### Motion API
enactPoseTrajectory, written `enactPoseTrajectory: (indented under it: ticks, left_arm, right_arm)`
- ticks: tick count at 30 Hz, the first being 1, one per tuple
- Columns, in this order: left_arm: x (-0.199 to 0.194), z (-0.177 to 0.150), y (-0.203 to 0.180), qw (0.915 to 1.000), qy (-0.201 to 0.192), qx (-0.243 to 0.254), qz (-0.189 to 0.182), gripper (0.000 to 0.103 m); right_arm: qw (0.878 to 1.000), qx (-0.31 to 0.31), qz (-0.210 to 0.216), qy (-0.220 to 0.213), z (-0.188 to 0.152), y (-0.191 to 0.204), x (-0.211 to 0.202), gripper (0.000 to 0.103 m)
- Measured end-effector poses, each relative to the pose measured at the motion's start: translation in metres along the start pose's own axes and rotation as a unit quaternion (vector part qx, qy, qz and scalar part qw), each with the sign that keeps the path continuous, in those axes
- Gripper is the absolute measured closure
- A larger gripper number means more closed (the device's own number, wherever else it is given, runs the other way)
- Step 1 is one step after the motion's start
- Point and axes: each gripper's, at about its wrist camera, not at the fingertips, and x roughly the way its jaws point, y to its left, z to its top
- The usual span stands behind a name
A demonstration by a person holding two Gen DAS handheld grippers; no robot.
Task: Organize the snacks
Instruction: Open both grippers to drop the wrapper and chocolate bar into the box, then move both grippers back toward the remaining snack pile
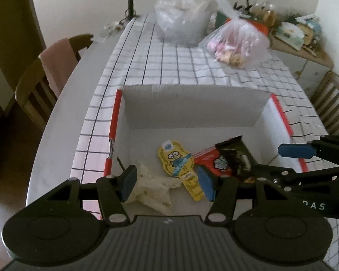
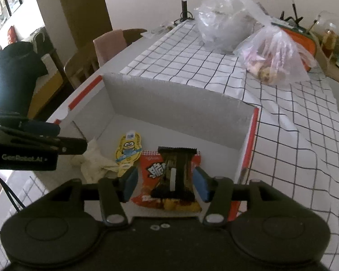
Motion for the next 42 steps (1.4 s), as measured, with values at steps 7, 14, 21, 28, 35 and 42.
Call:
enactPoseTrajectory:
  ticks: [7, 14, 21, 28, 35, 42]
  left_arm:
    - [-0.037, -0.011, -0.005, 0.9991, -0.031, 0.019, -0.021, 0.042]
    - [-0.068, -0.027, -0.005, 0.9972, -0.057, 0.031, -0.036, 0.037]
    - [-0.097, -0.05, 0.006, 0.9947, -0.085, 0.031, -0.048, 0.03]
    - [-0.117, -0.074, 0.016, 0.9925, -0.099, 0.034, -0.063, 0.023]
    - [-0.127, -0.104, 0.027, 0.9914, -0.094, 0.035, -0.083, 0.022]
    - [-0.112, -0.13, 0.04, 0.9948, -0.05, 0.014, -0.087, 0.022]
  right_arm:
    - [0.999, 0.018, -0.005, -0.034, -0.01, 0.018, -0.04, 0.039]
    - [0.998, 0.027, -0.006, -0.065, -0.023, 0.037, -0.073, 0.025]
    - [0.995, 0.035, -0.007, -0.088, -0.043, 0.053, -0.102, 0.016]
    - [0.994, 0.044, -0.008, -0.103, -0.066, 0.069, -0.12, 0.003]
    - [0.993, 0.047, -0.007, -0.104, -0.094, 0.083, -0.126, 0.0]
    - [0.996, 0.039, -0.005, -0.075, -0.127, 0.091, -0.112, 0.0]
